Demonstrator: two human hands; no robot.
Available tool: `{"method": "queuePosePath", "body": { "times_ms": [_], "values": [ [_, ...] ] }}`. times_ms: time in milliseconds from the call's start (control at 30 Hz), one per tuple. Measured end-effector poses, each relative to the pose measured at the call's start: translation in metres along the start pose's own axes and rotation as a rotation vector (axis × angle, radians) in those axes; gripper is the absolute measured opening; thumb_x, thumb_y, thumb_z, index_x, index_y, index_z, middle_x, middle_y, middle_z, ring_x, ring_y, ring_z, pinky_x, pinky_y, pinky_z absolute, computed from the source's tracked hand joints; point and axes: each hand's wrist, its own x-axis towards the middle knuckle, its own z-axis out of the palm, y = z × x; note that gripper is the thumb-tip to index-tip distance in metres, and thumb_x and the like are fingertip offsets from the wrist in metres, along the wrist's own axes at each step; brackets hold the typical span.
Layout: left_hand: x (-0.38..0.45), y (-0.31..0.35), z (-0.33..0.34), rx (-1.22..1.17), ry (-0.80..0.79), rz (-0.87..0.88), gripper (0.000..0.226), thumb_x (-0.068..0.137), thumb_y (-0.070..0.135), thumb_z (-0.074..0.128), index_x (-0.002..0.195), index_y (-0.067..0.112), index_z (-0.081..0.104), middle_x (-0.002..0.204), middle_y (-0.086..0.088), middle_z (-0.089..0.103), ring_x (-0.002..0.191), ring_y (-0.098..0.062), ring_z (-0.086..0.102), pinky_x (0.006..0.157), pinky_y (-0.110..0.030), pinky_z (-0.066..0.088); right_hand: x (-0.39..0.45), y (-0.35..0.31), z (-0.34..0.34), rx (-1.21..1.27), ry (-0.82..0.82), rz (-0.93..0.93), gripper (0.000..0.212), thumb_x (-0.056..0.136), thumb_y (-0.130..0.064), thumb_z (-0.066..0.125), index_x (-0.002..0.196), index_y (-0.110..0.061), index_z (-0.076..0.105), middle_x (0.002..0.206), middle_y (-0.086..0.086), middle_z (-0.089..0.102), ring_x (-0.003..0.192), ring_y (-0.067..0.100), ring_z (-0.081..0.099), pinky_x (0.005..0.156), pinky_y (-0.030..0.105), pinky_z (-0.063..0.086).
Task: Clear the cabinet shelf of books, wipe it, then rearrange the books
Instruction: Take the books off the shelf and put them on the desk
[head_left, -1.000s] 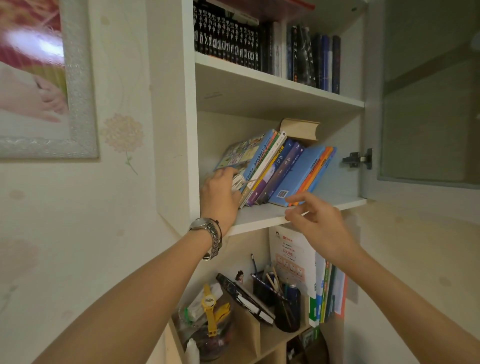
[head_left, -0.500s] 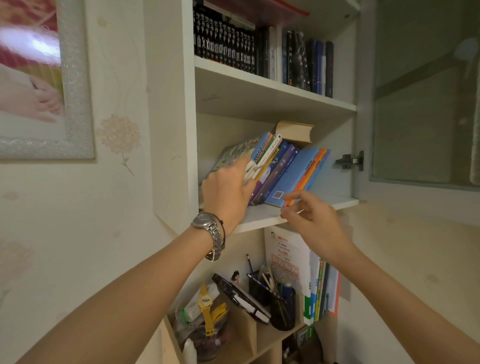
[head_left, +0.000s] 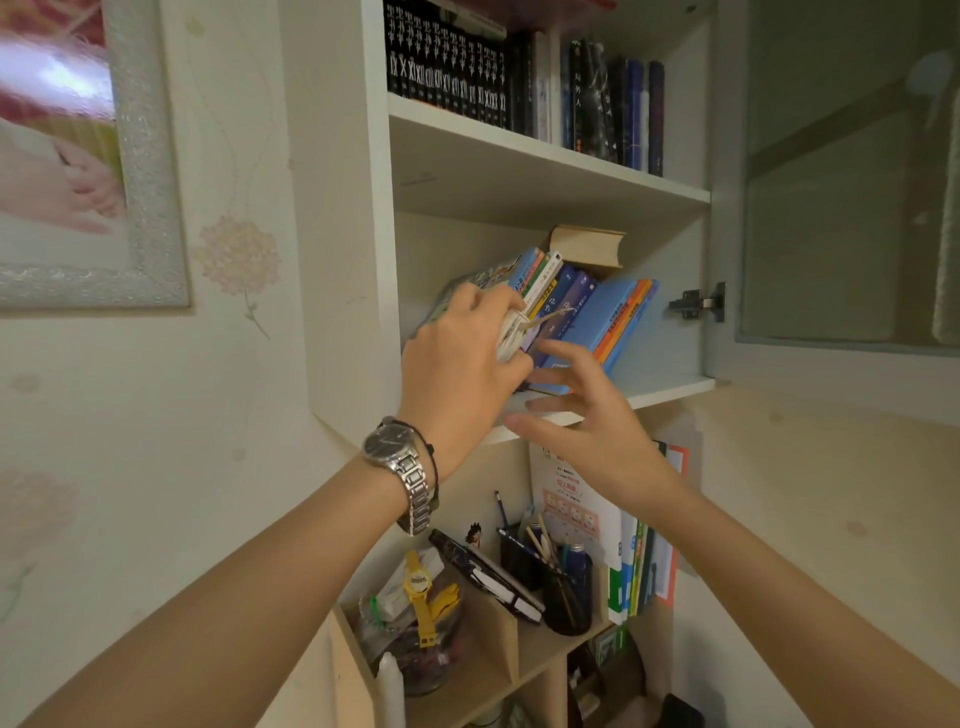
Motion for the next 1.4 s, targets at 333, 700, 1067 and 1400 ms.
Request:
{"method": "queuePosePath", "body": {
  "times_ms": [333,700,1067,1400],
  "values": [
    [0.028,-0.003,-0.018,-0.281,-0.294,-0.168,0.018,0.083,0.044,0.066,0.095,0.031,0.066,0.099,0.013,0.066,0.091,-0.004,0.061,0.079,-0.028,0.051,-0.002,0.0,0.013,0.206,-0.074,0.035,0.088,0.073,-0.011,0.08,0.14,-0.038,0.028,0.131,-0.011,0.054,0.111,0.005,0.061,0.097,0.037,0.051],
    [0.016,-0.028,-0.035,-0.458,-0.728,-0.29,0.06,0.083,0.033,0.07,0.136,0.038,0.044,0.126,0.01,0.054,0.104,-0.006,0.058,0.092,-0.03,0.05,0.001,-0.008,0.014,0.656,0.025,0.204,0.065,0.079,-0.003,0.072,0.134,-0.019,0.042,0.125,0.009,0.062,0.104,0.025,0.068,0.085,0.043,0.057],
    [-0.021,-0.04,-0.042,-0.529,-0.577,-0.326,0.041,0.079,0.012,0.075,0.111,0.033,0.062,0.116,0.012,0.062,0.102,0.005,0.057,0.082,-0.016,0.052,0.029,-0.032,0.025,0.579,0.172,0.313,0.055,0.081,0.001,0.072,0.124,-0.013,0.041,0.118,0.014,0.062,0.079,0.022,0.073,0.05,0.031,0.056],
    [-0.052,-0.036,-0.034,-0.372,-0.42,-0.306,0.034,0.088,0.033,0.064,0.121,0.026,0.061,0.119,0.01,0.056,0.104,-0.005,0.051,0.084,-0.016,0.039,0.003,-0.029,0.019,0.669,0.386,0.391,0.043,0.082,0.008,0.066,0.113,-0.015,0.047,0.105,0.011,0.065,0.084,0.022,0.071,0.058,0.035,0.061]
  ]
}}
